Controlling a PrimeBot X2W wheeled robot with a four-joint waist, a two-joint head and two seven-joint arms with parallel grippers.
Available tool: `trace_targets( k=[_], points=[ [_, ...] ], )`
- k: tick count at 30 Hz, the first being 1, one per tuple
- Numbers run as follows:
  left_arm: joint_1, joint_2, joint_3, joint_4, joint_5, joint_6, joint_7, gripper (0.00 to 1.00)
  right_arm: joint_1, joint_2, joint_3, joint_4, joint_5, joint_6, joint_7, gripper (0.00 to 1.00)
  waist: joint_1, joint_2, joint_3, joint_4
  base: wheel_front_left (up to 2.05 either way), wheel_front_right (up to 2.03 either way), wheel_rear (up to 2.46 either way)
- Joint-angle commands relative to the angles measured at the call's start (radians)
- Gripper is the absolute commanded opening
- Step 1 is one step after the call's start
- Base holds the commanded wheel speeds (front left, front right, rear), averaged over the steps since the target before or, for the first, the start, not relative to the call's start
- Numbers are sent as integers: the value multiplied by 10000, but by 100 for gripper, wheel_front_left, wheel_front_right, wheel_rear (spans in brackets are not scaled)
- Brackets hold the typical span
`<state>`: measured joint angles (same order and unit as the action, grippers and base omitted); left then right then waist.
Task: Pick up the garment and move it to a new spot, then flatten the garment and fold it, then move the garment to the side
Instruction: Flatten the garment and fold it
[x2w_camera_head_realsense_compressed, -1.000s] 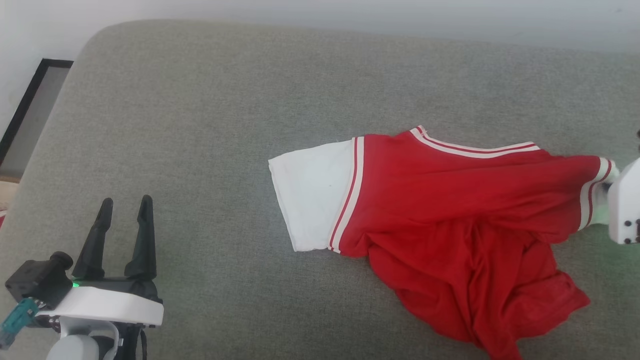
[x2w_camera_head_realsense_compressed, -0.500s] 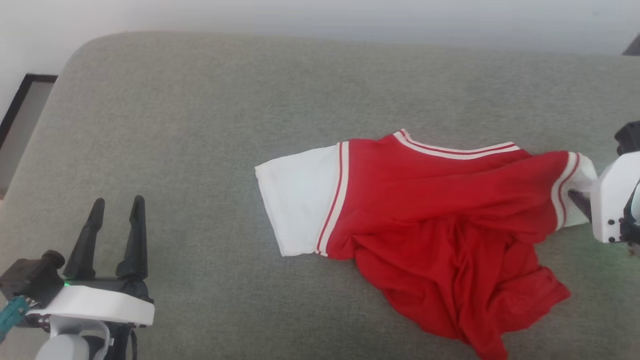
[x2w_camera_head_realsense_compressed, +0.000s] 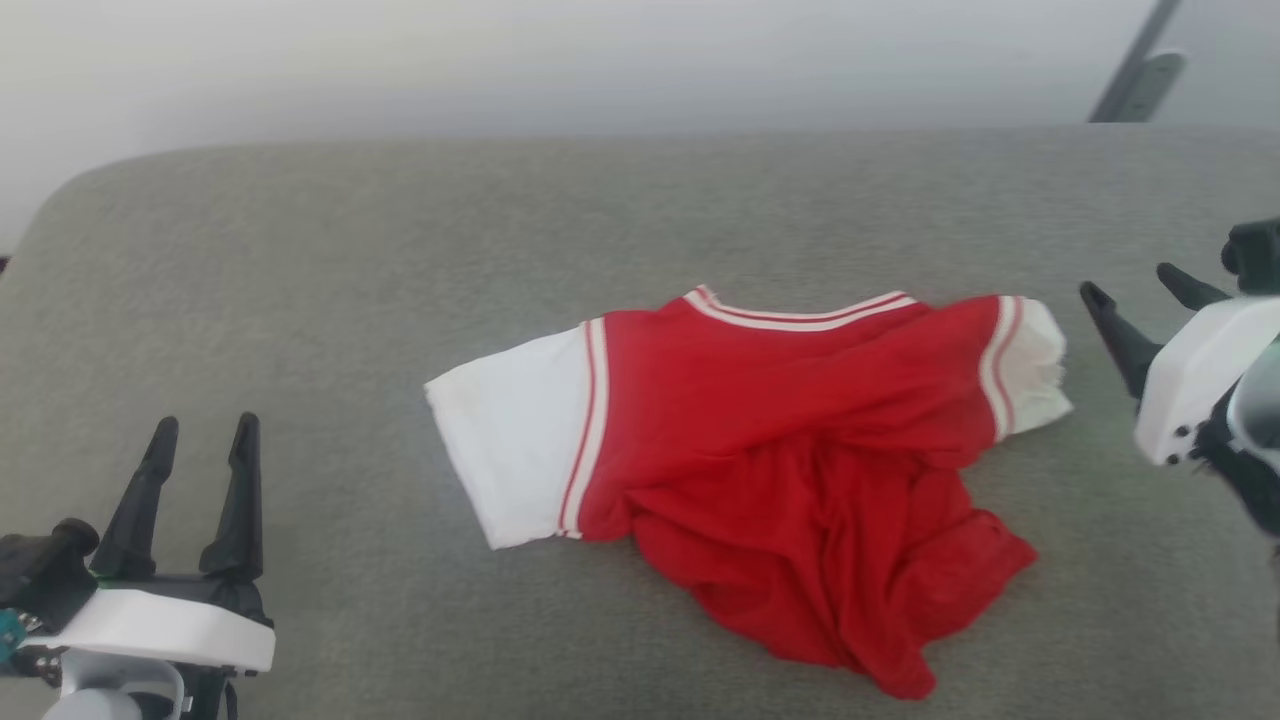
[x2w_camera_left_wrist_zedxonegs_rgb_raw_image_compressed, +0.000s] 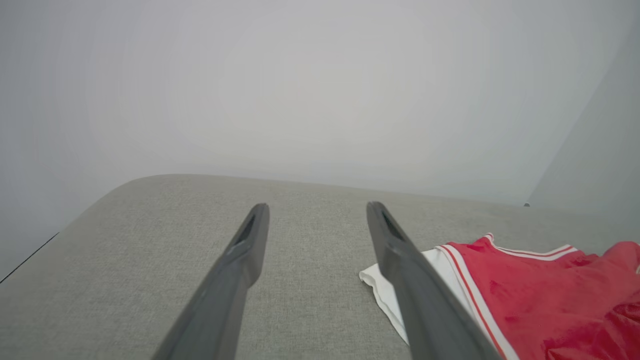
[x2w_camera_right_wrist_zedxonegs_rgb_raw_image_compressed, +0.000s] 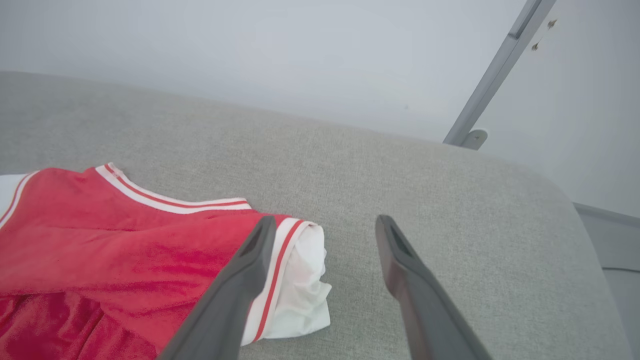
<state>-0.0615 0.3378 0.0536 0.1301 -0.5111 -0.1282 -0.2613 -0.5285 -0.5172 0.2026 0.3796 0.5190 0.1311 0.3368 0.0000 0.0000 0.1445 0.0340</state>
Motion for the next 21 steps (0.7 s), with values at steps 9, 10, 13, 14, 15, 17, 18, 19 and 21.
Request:
trace_targets(
  k=[9,10,13,14,15,17,18,19,21],
  points=[
    [343,111,195,106,-53,11,-48,100,1390,1047,-605,-1360,-1279,-5,-2720,100,0,0,-503,-1072,0,0,0],
    [391,87,217,111,-37,31,-48,100,1549,1151,-664,-1399,-1380,-5,-2986,100,0,0,-553,-1150,0,0,0],
    [443,40,263,115,-30,47,-48,100,1850,1299,-762,-1489,-1695,-5,-3491,100,0,0,-638,-1278,0,0,0],
    [464,37,267,133,-29,47,-48,100,1971,1388,-899,-1488,-1774,-7,-3695,100,0,0,-682,-1326,0,0,0],
    [509,29,265,153,-28,45,-48,100,2081,1472,-963,-1510,-1885,-5,-3889,100,0,0,-727,-1375,0,0,0],
    [579,-11,258,192,-75,44,-48,100,2285,1646,-1112,-1552,-2091,-5,-4203,100,0,0,-790,-1456,0,0,0],
    [587,-12,239,228,-144,42,-19,100,2394,1730,-1198,-1558,-2179,-5,-4314,100,0,0,-814,-1482,0,0,0],
    [561,16,196,259,-181,38,70,100,2477,1789,-1262,-1591,-2271,-5,-4423,100,0,0,-833,-1498,0,0,0],
    [446,19,96,328,-366,27,343,100,2607,1955,-1384,-1628,-2343,-5,-4563,100,0,0,-863,-1533,0,0,0]
  ],
)
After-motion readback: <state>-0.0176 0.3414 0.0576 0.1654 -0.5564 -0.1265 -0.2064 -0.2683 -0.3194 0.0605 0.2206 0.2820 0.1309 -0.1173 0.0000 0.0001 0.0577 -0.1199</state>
